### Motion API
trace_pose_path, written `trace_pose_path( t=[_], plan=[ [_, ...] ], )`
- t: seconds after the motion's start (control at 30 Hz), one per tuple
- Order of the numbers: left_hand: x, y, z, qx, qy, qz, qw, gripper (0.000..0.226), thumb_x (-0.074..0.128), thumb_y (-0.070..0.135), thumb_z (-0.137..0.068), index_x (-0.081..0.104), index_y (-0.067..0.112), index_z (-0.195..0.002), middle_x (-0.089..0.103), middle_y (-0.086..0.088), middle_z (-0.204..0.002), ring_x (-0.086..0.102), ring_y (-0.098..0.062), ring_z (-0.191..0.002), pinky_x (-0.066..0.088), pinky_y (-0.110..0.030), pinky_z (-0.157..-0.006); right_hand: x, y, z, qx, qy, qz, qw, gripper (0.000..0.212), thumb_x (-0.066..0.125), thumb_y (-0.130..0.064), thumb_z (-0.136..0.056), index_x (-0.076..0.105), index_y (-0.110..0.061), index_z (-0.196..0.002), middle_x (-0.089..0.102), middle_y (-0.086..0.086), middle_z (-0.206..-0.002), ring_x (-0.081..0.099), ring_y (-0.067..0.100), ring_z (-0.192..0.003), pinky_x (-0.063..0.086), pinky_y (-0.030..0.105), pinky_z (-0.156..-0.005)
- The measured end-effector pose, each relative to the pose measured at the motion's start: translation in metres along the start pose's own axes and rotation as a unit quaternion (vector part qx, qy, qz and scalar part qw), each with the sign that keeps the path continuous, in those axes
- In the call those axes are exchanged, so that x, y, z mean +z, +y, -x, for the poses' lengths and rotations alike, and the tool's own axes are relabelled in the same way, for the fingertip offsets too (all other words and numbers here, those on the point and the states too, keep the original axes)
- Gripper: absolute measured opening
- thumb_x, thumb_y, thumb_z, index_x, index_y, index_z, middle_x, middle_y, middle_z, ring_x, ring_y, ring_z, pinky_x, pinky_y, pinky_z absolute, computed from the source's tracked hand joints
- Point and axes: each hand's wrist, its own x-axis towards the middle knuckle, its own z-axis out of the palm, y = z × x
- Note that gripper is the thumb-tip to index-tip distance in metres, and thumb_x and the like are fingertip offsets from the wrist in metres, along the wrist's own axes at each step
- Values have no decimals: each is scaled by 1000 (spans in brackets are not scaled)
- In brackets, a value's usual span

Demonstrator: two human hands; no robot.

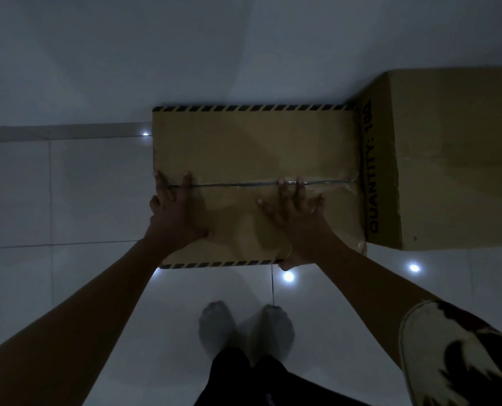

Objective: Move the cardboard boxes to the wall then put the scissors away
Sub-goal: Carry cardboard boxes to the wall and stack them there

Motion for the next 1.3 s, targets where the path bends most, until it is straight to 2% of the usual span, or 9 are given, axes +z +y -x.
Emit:
trace_pose_path(
  t=[0.13, 0.27, 0.43, 0.53, 0.63, 0.73, 0.93, 1.1, 1.3],
  plan=[
    [1, -3, -7, -5, -2, -11, 1000, 139, 90, 40, -58, -13, 37, -151, -34, -18, -152, -9, -48, -142, 23, -65, -109, 0, 5, -3, -24, 1, 6, 1000, 146, 67, -85, -45, -19, -31, -150, -14, 28, -158, -2, 61, -140, 28, 77, -94],
    [-8, 7, -9, -31, -26, -28, 999, 128, 87, 38, -65, -7, 34, -153, -30, -20, -153, -9, -54, -140, 19, -69, -109, -9, 5, -1, 2, -15, -3, 1000, 142, 66, -86, -45, -12, -31, -149, -1, 25, -160, 9, 57, -142, 35, 73, -91],
    [-26, 38, 6, -40, -51, -71, 995, 108, 75, 42, -79, -2, 28, -154, -12, -17, -159, -3, -47, -144, 22, -67, -108, -40, 17, 12, 78, -62, -118, 988, 122, 68, -66, -74, -17, -29, -153, -9, 18, -161, 13, 42, -146, 30, 60, -106],
    [-43, 77, 23, -23, -87, -102, 991, 99, 64, 44, -88, -8, 25, -154, -7, -15, -160, -2, -41, -146, 18, -59, -113, -79, 31, 31, 114, -18, -199, 973, 96, 57, -50, -92, -13, -28, -155, 0, 13, -163, 24, 37, -143, 30, 51, -109],
    [-61, 124, 46, 40, -121, -125, 984, 93, 58, 43, -93, -8, 22, -154, -1, -15, -161, 2, -39, -147, 20, -55, -114, -113, 41, 57, 157, 38, -234, 959, 85, 50, -43, -97, -6, -20, -156, 17, 11, -159, 36, 35, -136, 42, 42, -99],
    [-77, 168, 73, 109, -102, -175, 973, 85, 54, 44, -94, -2, 24, -155, 3, -9, -161, 2, -39, -147, 17, -54, -115, -142, 44, 91, 207, 76, -298, 929, 83, 53, -39, -95, 1, -19, -157, 27, 11, -155, 45, 32, -127, 46, 39, -89],
    [-117, 243, 144, 225, -68, -219, 947, 77, 50, 41, -95, 2, 28, -155, 0, -1, -163, -9, -38, -147, 4, -56, -116, -189, 38, 184, 312, 158, -405, 845, 78, 57, -24, -91, 13, -17, -155, 37, 12, -146, 43, 33, -124, 47, 45, -92],
    [-157, 292, 227, 260, -74, -200, 942, 80, 51, 39, -95, -1, 30, -155, -3, 0, -163, -9, -38, -147, 8, -61, -113, -223, 18, 282, 425, 202, -379, 797, 76, 60, -29, -91, 19, -17, -154, 15, 11, -161, 21, 36, -141, 34, 48, -108],
    [-199, 365, 324, 357, -59, -215, 907, 79, 51, 39, -95, 0, 29, -155, -2, -3, -163, -12, -41, -145, 7, -65, -113, -283, 9, 395, 513, 258, -392, 719, 80, 60, -31, -89, 16, -20, -155, 10, 8, -162, 17, 33, -143, 33, 47, -106]
  ],
)
